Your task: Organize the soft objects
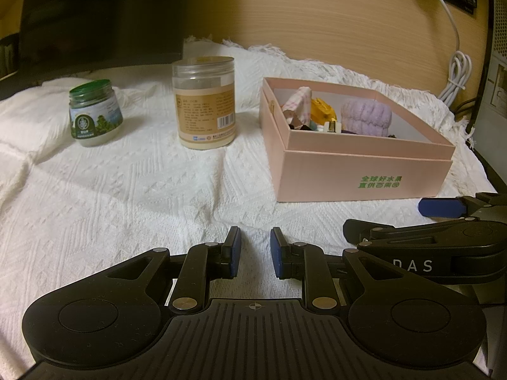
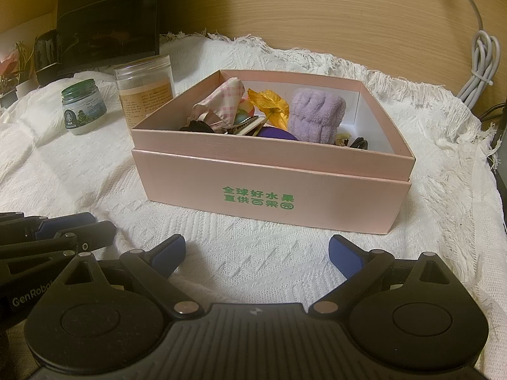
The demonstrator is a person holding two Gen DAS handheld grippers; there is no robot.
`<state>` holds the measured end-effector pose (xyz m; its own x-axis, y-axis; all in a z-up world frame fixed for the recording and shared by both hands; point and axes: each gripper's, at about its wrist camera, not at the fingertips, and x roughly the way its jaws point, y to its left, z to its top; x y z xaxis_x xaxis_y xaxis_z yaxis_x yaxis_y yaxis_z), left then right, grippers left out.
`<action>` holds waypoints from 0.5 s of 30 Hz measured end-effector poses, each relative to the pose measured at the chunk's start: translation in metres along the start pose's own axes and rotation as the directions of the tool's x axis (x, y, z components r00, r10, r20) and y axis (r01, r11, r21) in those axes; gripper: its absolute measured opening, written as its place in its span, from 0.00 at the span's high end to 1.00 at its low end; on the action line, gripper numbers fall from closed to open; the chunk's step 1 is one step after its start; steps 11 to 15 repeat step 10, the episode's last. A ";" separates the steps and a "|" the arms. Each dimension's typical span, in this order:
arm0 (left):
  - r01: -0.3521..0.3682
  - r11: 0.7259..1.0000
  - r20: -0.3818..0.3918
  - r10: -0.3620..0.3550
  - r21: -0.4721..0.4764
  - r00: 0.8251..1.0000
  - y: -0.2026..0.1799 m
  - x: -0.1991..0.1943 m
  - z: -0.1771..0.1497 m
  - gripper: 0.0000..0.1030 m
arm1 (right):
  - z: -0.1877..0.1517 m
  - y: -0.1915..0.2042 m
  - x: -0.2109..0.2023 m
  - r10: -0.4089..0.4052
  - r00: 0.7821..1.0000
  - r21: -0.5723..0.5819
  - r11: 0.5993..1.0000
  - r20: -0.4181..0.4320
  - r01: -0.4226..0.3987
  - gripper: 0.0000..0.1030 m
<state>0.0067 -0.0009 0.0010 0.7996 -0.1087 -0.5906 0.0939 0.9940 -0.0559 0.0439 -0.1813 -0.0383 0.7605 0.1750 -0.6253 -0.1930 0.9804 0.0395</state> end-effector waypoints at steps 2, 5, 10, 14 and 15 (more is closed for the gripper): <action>0.001 1.000 0.000 -0.001 0.000 1.000 0.000 0.000 0.000 0.77 | -0.001 0.001 -0.001 -0.002 1.000 0.001 1.000 0.000 0.002 0.05; 0.004 1.000 0.000 -0.004 -0.005 1.000 0.001 0.000 0.000 0.78 | -0.001 0.001 0.000 -0.003 1.000 0.001 1.000 0.000 0.003 0.05; 0.008 1.000 -0.001 -0.008 -0.009 1.000 0.002 0.000 0.000 0.78 | -0.001 0.001 0.000 -0.002 1.000 0.000 1.000 0.000 0.002 0.05; 0.008 1.000 -0.001 -0.008 -0.009 1.000 0.002 0.000 0.000 0.78 | -0.001 0.001 0.000 -0.002 1.000 0.000 1.000 0.000 0.002 0.05; 0.008 1.000 -0.001 -0.008 -0.009 1.000 0.002 0.000 0.000 0.78 | -0.001 0.001 0.000 -0.002 1.000 0.000 1.000 0.000 0.002 0.05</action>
